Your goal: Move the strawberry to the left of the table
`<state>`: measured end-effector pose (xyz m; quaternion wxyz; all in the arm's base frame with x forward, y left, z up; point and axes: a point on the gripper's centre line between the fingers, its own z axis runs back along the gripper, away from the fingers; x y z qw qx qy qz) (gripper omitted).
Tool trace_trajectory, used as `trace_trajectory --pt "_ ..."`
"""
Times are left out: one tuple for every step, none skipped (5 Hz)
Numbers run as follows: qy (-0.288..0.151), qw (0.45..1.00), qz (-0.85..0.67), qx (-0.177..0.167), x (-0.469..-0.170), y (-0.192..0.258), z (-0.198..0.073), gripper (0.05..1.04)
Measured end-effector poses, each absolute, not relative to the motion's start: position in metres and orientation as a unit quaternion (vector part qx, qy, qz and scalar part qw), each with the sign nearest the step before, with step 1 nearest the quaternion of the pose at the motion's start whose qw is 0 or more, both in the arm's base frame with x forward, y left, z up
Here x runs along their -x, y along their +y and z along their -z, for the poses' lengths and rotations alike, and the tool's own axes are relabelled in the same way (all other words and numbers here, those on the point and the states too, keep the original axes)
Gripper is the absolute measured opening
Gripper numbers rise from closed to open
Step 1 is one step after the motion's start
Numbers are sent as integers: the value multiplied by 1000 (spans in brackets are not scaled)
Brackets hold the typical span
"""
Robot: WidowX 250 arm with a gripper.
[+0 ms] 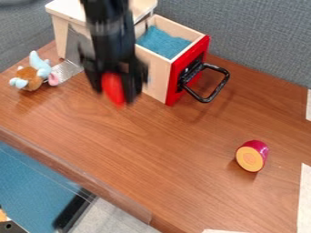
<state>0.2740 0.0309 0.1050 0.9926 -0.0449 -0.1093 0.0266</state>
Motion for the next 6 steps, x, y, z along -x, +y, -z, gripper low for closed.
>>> trace_trajectory --pt "-109 992 -46 41 -292 62 -118 771" --pt "-84 993 -82 19 -307 106 -89 771" --pt "-73 993 -89 2 -307 131 -63 771" --pt "-65 994 -82 -12 -300 151 -34 771" --pt "-45 996 -66 -30 -290 160 -8 771" --pt "-38 997 -45 -48 -282 162 1 771"
